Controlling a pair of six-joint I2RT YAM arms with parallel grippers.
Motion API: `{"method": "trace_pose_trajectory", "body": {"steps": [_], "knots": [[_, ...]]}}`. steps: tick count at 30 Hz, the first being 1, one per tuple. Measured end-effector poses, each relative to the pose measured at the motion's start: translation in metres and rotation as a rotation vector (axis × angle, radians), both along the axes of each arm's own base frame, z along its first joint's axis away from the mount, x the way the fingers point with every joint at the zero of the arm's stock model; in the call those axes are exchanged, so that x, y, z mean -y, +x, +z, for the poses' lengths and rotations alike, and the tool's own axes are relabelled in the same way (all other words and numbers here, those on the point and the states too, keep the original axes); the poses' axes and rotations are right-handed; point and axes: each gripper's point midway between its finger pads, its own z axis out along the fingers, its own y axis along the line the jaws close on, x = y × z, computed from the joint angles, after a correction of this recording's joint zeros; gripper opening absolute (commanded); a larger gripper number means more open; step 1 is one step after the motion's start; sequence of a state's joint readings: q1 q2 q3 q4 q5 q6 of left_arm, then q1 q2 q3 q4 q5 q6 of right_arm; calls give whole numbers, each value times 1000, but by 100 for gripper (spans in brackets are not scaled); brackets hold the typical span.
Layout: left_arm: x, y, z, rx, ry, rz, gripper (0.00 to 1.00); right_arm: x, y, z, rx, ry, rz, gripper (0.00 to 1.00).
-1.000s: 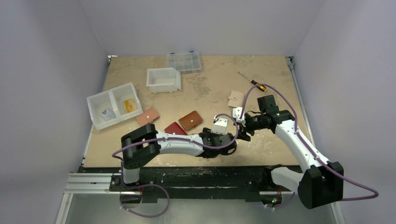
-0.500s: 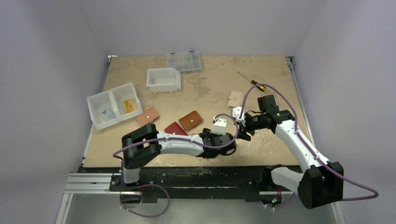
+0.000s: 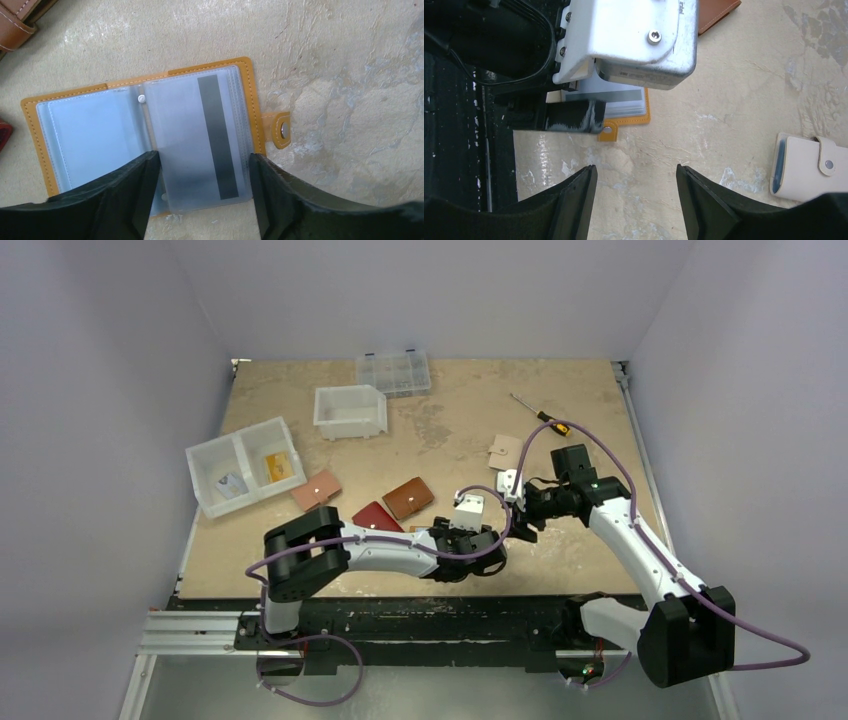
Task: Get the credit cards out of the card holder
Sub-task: Remove the credit card from the card holder.
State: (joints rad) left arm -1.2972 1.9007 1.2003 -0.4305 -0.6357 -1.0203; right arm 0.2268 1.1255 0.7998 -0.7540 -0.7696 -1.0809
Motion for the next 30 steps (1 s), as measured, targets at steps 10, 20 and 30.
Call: {"method": "trace_pose_trajectory", "body": {"steps": [10,20,30], "knots": [[0,1,0,12,-11,18,47,0,1,0,3,1,0,67],[-16,-13,4,-8,-130,-47,47,-1,1,1,5,7,3,67],[-17,-9,9,-91,-389,-85,46,-2,0,1,3,11,6,67]]}}
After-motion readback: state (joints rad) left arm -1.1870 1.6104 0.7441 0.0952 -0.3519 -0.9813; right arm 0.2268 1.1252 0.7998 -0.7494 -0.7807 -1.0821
